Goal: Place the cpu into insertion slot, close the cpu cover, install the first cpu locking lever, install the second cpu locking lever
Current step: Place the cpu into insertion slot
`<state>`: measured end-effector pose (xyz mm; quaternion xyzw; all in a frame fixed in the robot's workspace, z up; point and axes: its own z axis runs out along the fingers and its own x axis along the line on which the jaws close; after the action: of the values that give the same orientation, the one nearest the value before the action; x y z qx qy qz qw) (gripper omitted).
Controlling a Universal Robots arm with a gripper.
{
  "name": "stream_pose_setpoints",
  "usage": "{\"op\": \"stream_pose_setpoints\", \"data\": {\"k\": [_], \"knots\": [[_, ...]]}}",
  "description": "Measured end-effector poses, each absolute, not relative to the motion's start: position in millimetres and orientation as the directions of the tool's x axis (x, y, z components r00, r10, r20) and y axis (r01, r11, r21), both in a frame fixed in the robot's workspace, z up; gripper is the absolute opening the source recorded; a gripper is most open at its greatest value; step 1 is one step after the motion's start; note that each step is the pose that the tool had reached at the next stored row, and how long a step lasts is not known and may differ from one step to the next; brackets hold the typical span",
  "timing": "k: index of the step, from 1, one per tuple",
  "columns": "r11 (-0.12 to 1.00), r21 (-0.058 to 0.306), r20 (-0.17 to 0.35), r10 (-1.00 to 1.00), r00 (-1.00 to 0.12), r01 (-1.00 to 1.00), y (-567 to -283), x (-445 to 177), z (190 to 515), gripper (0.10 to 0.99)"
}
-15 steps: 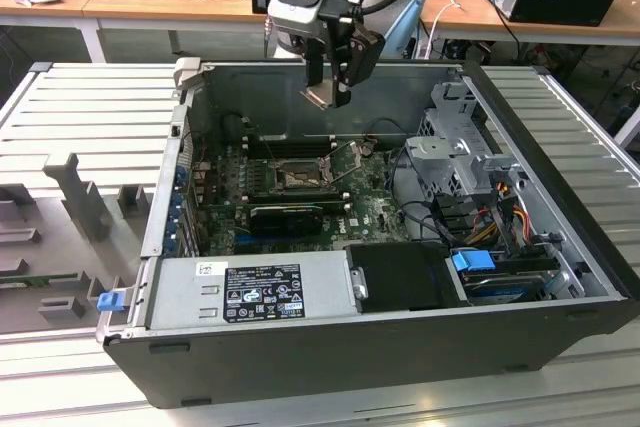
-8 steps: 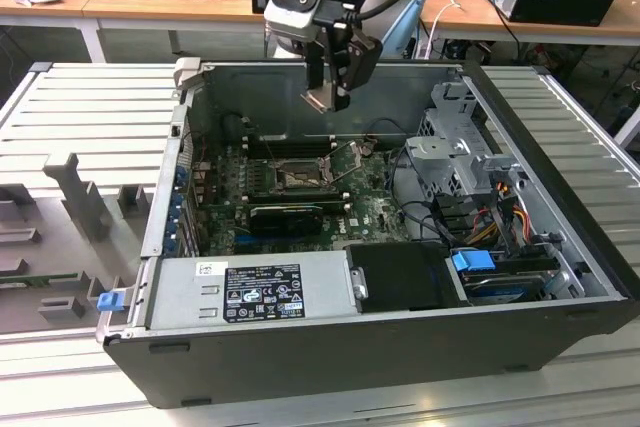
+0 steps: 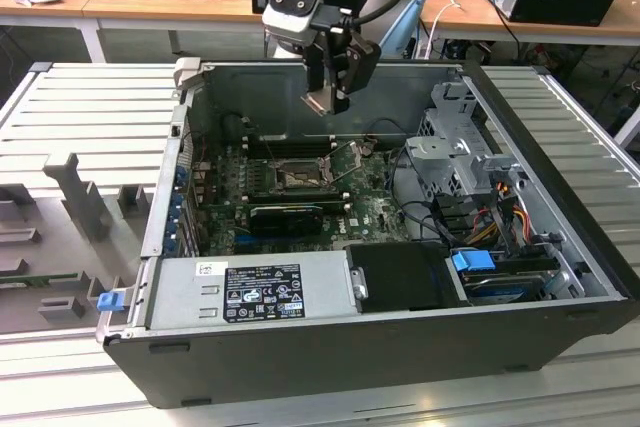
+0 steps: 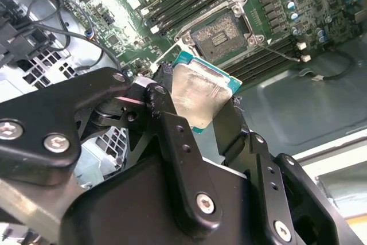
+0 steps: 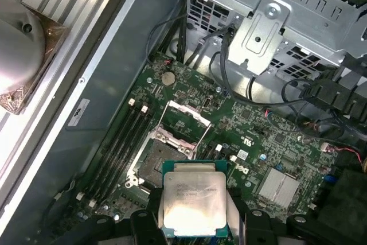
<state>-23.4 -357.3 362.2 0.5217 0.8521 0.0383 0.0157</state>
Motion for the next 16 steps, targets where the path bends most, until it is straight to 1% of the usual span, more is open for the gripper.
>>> {"op": "stream_pose_setpoints", "data": {"k": [7,9,16], "knots": [[0.375,0.082,0.013,0.926,-0.377,0.924,-357.3,-23.3,360.9,0.525],[0.332,0.082,0.013,0.942,-0.334,0.94,-357.3,-23.4,360.5,0.525],[0.263,0.081,0.013,0.964,-0.265,0.961,-357.3,-23.4,359.9,0.525]]}}
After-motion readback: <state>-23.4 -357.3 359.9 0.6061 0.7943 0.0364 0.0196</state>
